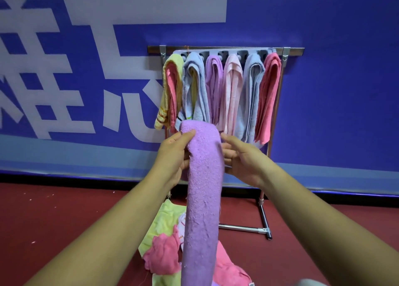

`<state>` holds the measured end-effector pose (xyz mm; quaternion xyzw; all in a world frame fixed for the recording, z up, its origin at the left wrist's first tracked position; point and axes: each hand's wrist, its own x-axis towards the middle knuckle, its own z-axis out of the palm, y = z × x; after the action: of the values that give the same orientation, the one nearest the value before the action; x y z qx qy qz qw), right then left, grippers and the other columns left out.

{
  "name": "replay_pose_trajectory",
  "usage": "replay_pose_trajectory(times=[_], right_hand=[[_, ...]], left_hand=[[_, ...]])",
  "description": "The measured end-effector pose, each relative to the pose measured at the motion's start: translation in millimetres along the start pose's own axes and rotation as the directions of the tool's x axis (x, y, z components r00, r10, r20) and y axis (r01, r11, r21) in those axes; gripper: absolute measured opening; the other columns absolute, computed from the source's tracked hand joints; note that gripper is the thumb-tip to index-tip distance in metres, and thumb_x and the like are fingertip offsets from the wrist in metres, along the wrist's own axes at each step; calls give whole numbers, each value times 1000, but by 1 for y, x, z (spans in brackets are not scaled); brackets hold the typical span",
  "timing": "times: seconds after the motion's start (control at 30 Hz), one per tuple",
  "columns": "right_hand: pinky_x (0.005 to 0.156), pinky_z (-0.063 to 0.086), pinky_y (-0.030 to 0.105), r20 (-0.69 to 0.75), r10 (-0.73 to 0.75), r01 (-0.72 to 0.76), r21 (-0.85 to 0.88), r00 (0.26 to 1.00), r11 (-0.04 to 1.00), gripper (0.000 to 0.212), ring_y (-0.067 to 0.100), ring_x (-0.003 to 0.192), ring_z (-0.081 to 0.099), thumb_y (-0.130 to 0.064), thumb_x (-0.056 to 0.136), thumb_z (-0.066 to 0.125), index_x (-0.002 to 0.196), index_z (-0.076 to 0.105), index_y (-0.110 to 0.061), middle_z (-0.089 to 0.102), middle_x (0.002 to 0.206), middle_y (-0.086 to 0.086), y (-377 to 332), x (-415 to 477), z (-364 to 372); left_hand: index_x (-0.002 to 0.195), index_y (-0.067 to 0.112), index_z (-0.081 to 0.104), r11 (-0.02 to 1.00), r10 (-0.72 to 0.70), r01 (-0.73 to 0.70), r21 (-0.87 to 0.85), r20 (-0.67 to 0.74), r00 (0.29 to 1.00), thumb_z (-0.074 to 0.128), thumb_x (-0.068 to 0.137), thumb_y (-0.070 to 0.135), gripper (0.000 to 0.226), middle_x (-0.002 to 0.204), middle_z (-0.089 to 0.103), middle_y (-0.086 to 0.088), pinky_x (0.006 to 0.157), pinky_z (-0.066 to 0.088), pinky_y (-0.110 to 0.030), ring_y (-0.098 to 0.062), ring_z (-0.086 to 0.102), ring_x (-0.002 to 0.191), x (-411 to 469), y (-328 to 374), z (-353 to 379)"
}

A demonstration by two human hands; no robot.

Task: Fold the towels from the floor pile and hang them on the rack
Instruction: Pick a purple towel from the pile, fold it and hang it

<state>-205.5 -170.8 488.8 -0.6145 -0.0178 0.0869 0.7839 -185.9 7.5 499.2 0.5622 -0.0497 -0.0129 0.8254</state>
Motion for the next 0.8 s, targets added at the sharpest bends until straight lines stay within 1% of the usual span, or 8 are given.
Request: replay_pose_trajectory(times=[0.07, 0.17, 0.23, 0.37, 0.43, 0.6, 0.7, 0.8], right_hand=[[78, 45, 34, 46, 10, -7, -67, 999, 998, 45, 25, 81, 55, -39, 77, 83, 106, 71, -7, 59, 94, 20, 7, -1, -1], [70, 48, 28, 84, -28, 37, -109, 996, 993, 14, 21, 74, 60, -17, 89, 72, 90, 71, -3, 67, 88, 15, 10, -5, 0], [63, 53, 23, 101, -32, 39, -75, 994, 996, 20, 14, 65, 65, -8, 96, 62, 78, 71, -4, 71, 75, 6, 10, -5, -1], [72, 57, 26, 174, 15, -5, -57, 985, 998, 21, 16, 74, 70, -10, 97, 60, 85, 76, -4, 74, 85, 10, 10, -3, -2], [69, 57, 25, 197, 40, -24, -85, 980, 996, 30, 14, 72, 69, -10, 98, 58, 75, 77, -8, 74, 81, 8, 9, -4, -1], [63, 50, 20, 142, -55, 73, -124, 988, 990, 38, 8, 64, 66, -9, 97, 60, 62, 75, -15, 73, 73, 0, 5, -1, -1], [59, 50, 17, 35, -141, 144, -126, 989, 982, 16, 8, 69, 69, -12, 96, 63, 87, 76, -11, 76, 82, 2, -2, 1, 1], [74, 56, 30, -41, -169, 168, -38, 985, 985, 17, 19, 84, 72, -14, 95, 66, 105, 74, -3, 77, 98, 11, -11, 6, 1]], left_hand=[[97, 14, 72, 1000, 2, -1, 20, -26, 1000, 63, 96, 18, 10, 91, 73, -6, 64, 52, -28, -16, 65, 73, 3, 2, -1], [95, 15, 72, 999, -16, 18, 52, -43, 999, 64, 95, 19, 9, 92, 70, -7, 66, 47, -30, -19, 62, 75, 5, 5, -2], [95, 15, 71, 997, -22, 25, 67, -47, 999, 64, 94, 19, 8, 95, 69, -9, 69, 45, -31, -22, 61, 79, 6, 7, -2], [93, 14, 71, 997, -31, 36, 68, -73, 997, 63, 95, 15, 8, 91, 72, -9, 72, 49, -32, -22, 64, 81, 7, 9, -2], [92, 12, 70, 997, -46, 52, 59, -91, 995, 63, 94, 12, 8, 91, 71, -10, 74, 50, -32, -23, 65, 83, 8, 9, -3], [103, 5, 66, 996, -92, 91, -15, -155, 984, 62, 96, 11, 11, 87, 70, -9, 52, 54, -21, -15, 66, 68, 11, 11, -1], [113, 0, 66, 988, -147, 144, -62, -29, 989, 62, 96, 23, 29, 99, 74, -14, 70, 56, -28, -19, 72, 84, 5, 6, 3], [123, 1, 65, 984, -172, 177, -6, 191, 966, 63, 92, 32, 43, 116, 72, -16, 95, 52, -37, -24, 69, 109, -3, -5, -1]])
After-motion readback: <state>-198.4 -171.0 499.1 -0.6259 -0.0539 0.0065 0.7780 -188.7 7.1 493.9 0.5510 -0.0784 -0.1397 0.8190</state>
